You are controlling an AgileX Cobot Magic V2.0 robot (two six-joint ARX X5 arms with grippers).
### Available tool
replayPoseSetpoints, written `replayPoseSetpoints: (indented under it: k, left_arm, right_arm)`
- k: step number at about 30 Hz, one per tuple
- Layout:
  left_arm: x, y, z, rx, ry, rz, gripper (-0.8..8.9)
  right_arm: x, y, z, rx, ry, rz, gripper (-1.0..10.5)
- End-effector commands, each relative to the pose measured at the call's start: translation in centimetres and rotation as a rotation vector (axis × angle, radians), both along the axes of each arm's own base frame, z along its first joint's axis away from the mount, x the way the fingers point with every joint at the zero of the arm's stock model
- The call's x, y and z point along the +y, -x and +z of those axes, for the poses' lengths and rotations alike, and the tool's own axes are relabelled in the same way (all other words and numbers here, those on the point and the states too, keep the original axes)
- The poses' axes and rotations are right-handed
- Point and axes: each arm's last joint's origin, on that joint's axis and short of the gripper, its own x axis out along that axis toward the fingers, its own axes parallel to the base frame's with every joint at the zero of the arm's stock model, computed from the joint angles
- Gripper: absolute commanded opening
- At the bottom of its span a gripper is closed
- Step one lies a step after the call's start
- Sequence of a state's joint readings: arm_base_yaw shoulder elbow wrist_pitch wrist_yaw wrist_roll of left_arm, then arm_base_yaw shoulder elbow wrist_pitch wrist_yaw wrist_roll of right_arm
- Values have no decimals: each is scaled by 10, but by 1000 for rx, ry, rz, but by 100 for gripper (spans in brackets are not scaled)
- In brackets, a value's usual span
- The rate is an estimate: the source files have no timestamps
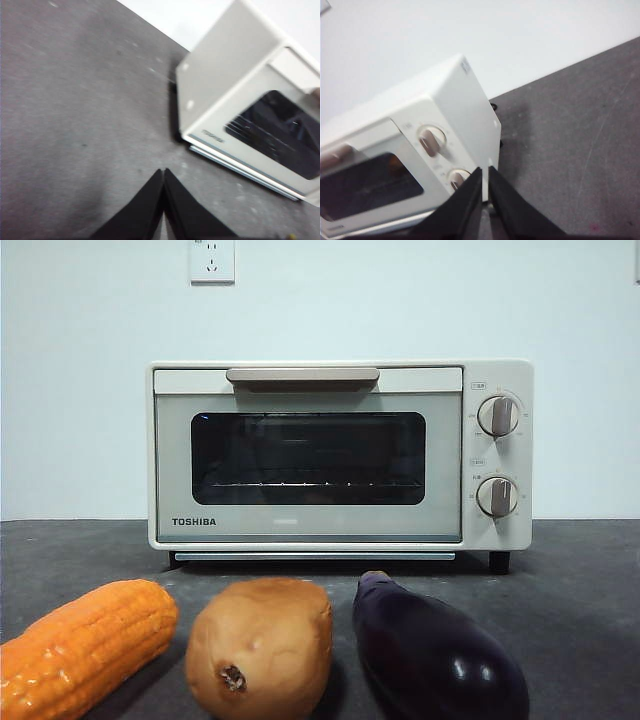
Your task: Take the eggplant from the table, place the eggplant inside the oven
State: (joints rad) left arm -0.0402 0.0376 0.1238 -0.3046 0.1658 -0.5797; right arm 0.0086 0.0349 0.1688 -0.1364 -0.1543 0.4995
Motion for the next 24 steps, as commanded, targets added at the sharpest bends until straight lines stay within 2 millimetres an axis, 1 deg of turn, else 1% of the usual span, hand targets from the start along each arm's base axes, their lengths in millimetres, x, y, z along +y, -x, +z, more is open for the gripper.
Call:
replayPoseSetpoints:
  k: [1,5,10,16,20,22,24]
  left_arm:
    - [-1,1,18,-18,15,-25,4]
    - [-1,0,37,-6,14,-48,4]
    - [-3,-9,64,10,-31,-118,4]
    - [-6,-25,98,75,-102,-212,4]
    - [-8,-35,118,115,-121,-286,4]
    - [-9,-40,126,131,-124,-323,4]
    - [-11,-44,133,135,-124,-354,4]
  right_arm:
    - [0,6,20,9,-10,1,5]
    - [0,9,46,40,24,6,5]
    - [1,6,75,141,85,32,5]
    - [3,-3,104,282,168,143,5]
    - [6,-10,122,367,192,241,6]
    - [7,-14,131,418,184,295,29]
    - [8,-18,138,462,166,339,82]
